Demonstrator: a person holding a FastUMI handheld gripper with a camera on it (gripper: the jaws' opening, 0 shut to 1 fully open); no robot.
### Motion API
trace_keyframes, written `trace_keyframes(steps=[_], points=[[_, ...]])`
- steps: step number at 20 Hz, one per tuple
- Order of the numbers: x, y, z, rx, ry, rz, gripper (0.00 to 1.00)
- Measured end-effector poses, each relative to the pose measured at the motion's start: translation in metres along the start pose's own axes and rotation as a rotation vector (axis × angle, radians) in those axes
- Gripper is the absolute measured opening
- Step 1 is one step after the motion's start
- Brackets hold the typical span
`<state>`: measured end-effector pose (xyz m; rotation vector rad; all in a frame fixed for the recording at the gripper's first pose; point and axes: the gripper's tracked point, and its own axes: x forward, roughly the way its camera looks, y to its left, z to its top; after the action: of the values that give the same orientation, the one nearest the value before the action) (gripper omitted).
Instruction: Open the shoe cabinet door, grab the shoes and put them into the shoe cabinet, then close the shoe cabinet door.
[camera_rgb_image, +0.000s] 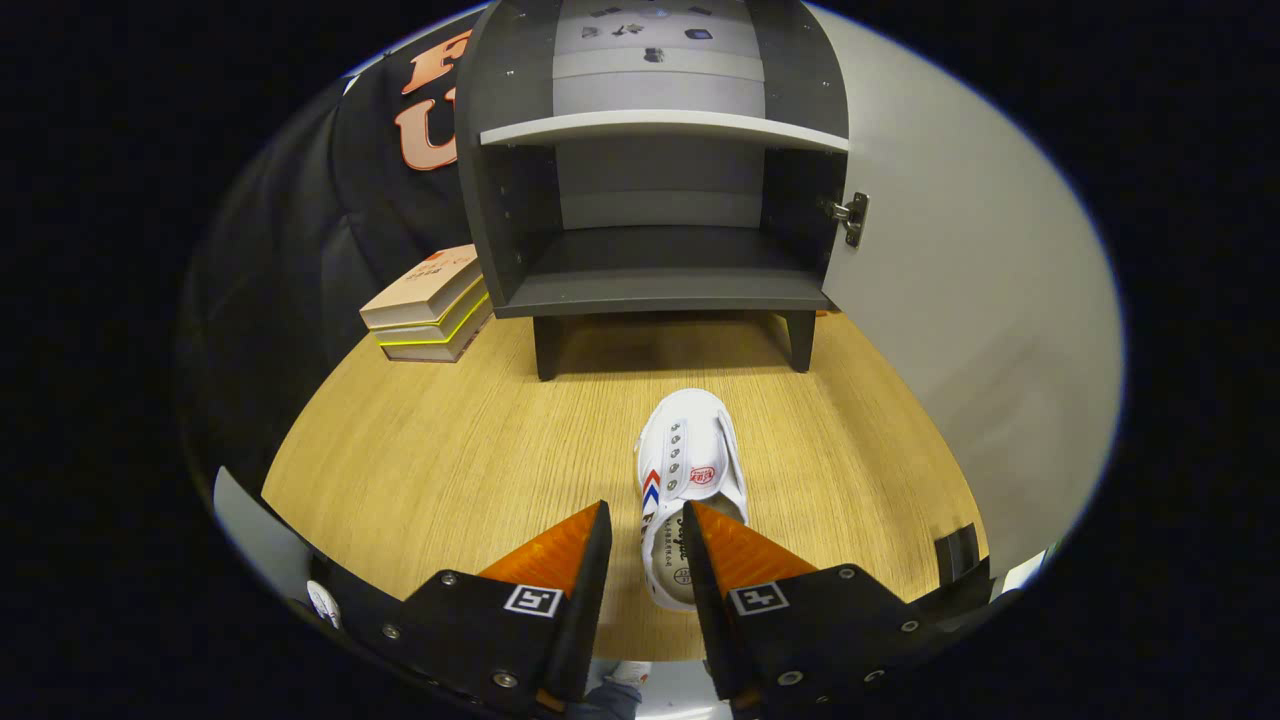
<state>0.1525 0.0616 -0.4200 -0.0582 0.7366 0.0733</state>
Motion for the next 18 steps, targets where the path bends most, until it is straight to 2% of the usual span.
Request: trace_keyframes(steps=[12, 18], points=[[0.058, -0.004, -0.037, 0.052, 0.12, 0.027, 0.47], [0.073, -0.004, -0.04, 0.063, 0.145, 0.025, 0.45]])
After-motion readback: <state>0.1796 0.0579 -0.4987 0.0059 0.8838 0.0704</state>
